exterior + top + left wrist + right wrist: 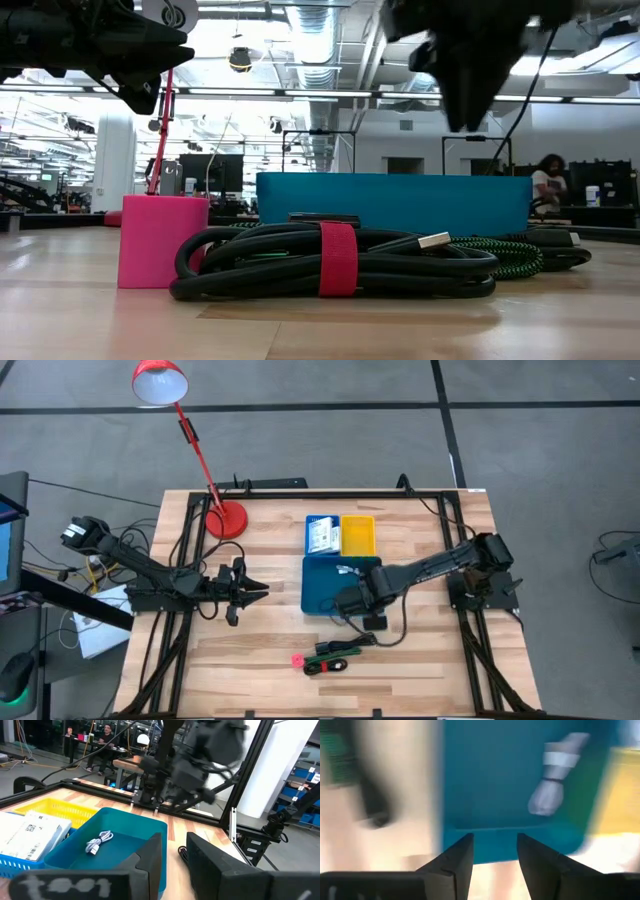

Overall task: Pick and place items into bin
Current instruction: Put the top black charger cable into the large blue bin

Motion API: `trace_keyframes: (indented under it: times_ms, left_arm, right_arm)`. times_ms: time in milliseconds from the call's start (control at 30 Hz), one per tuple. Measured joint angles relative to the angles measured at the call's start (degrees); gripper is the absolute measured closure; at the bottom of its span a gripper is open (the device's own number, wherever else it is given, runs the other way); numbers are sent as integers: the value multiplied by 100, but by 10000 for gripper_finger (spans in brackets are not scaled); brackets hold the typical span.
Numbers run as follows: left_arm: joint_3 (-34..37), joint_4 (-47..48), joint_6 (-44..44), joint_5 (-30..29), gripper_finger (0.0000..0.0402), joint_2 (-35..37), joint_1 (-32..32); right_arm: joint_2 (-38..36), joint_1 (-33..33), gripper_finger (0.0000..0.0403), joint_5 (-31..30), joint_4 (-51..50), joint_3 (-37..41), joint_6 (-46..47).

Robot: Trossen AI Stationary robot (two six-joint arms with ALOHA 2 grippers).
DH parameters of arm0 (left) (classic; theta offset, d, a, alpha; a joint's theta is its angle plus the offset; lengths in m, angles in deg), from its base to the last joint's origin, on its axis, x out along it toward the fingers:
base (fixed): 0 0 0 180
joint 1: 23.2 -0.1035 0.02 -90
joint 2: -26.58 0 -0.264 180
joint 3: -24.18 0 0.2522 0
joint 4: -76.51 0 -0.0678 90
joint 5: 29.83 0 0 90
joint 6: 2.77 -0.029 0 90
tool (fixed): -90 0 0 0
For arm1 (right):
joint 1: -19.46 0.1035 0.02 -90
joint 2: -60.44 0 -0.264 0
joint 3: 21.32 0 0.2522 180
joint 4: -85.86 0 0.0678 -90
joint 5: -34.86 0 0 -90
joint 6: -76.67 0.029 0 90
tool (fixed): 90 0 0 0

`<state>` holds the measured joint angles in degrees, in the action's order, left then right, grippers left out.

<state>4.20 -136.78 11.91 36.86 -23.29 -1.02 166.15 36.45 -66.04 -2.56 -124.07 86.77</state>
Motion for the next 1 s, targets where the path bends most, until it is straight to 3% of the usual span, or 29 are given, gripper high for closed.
trace_keyframes:
  times_ms: [167,400,667,1000]
  left_arm:
    - [0,0,-1,-1,324,-1,1]
    - [0,4,-2,-2,324,0,1]
    - [0,4,-2,-2,324,-2,0]
    - [0,4,-2,-2,324,-1,1]
  right_arm:
    - [32,496,269,563,347,41,13]
    - [46,976,275,650,861,464,456]
    - [46,1111,259,646,1970,877,646]
    - [46,1108,241,664,2449,1545,795]
